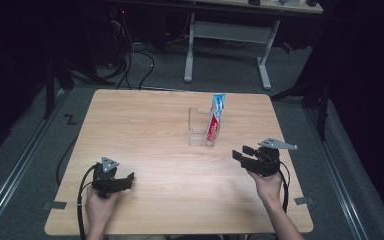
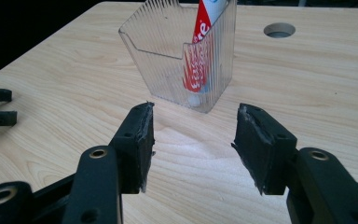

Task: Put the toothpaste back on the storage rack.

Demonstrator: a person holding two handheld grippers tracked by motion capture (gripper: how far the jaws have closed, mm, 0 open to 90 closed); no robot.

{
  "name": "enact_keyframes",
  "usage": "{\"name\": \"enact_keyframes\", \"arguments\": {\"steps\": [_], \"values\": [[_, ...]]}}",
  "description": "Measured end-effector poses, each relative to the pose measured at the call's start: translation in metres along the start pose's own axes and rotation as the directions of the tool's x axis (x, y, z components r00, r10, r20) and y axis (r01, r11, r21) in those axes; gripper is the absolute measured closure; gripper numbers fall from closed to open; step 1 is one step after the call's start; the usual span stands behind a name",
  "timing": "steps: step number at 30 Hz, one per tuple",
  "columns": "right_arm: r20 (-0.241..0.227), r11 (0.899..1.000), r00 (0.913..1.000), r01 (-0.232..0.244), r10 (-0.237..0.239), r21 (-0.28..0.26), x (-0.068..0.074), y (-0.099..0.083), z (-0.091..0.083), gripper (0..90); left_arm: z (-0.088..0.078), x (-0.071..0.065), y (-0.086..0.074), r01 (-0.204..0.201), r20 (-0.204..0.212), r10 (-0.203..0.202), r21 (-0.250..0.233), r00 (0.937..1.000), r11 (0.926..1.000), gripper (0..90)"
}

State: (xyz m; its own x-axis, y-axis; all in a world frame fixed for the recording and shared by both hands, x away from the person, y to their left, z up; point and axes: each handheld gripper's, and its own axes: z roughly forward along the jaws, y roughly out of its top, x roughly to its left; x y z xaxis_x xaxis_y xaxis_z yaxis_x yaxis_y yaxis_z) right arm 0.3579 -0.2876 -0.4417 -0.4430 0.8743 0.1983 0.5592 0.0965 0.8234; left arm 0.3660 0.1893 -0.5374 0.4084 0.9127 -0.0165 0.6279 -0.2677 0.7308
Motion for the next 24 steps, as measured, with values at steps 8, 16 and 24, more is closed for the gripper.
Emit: {"name": "enact_keyframes", "arguments": {"steps": [8, 16, 24], "values": [[0.004, 1.000, 1.0000, -0.006, 0.006, 0.017, -0.001, -0.007, 0.006, 47.0, 0.000, 0.000, 0.000, 0.000, 0.000, 0.000, 0.000, 1.0000, 1.0000, 17.3], [0.013, 0.999, 0.9999, -0.012, 0.011, 0.031, -0.003, -0.011, 0.011, 46.9, 0.000, 0.000, 0.000, -0.001, 0.000, 0.001, 0.000, 1.0000, 1.0000, 17.3], [0.019, 0.998, 0.9997, -0.017, 0.016, 0.053, -0.003, -0.017, 0.016, 46.8, 0.000, 0.000, 0.000, -0.001, 0.000, 0.001, 0.000, 1.0000, 1.0000, 17.3]]}}
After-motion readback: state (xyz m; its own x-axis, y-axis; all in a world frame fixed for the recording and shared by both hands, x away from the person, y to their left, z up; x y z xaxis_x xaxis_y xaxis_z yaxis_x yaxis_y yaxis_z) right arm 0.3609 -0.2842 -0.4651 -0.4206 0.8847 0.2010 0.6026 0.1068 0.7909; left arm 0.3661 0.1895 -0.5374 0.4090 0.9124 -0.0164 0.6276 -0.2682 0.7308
